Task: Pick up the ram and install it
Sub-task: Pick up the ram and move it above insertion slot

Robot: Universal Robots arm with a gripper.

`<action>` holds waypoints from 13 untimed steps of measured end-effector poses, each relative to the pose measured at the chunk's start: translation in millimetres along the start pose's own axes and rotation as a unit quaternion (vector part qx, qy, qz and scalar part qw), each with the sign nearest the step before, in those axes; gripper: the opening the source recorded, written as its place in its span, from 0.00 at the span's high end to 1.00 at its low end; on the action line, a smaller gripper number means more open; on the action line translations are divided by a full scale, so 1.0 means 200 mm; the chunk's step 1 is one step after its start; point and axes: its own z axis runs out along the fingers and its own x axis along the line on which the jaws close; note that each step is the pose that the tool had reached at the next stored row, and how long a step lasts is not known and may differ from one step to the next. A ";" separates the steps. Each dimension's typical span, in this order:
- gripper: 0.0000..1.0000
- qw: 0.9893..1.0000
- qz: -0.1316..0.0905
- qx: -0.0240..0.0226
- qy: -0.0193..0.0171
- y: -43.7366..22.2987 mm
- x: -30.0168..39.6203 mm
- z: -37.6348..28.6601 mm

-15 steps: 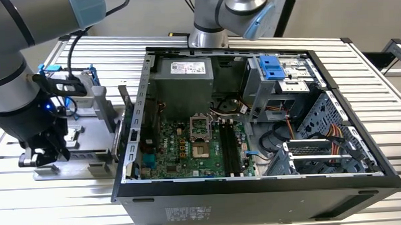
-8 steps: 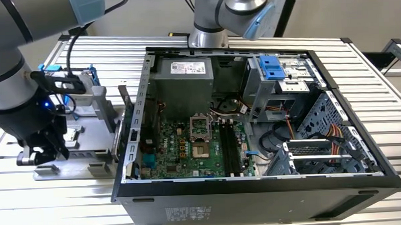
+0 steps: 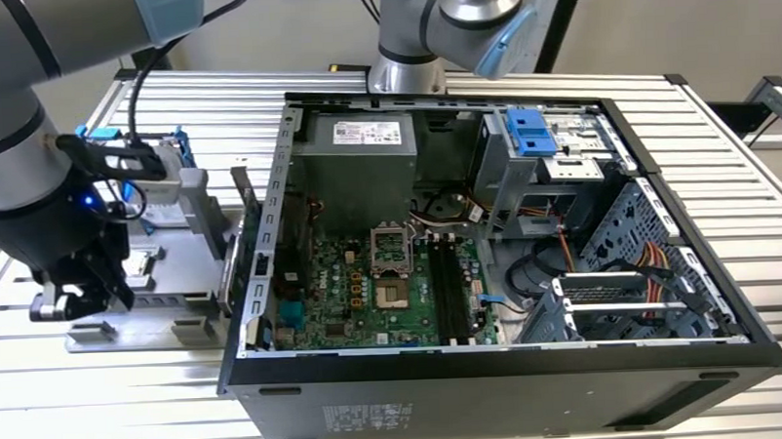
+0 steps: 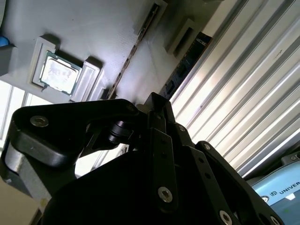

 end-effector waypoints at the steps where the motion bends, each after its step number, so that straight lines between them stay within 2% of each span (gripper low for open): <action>1: 1.00 1.000 0.000 0.000 0.000 0.000 0.000 -0.002; 13: 1.00 1.000 0.000 0.000 0.000 0.000 0.000 -0.033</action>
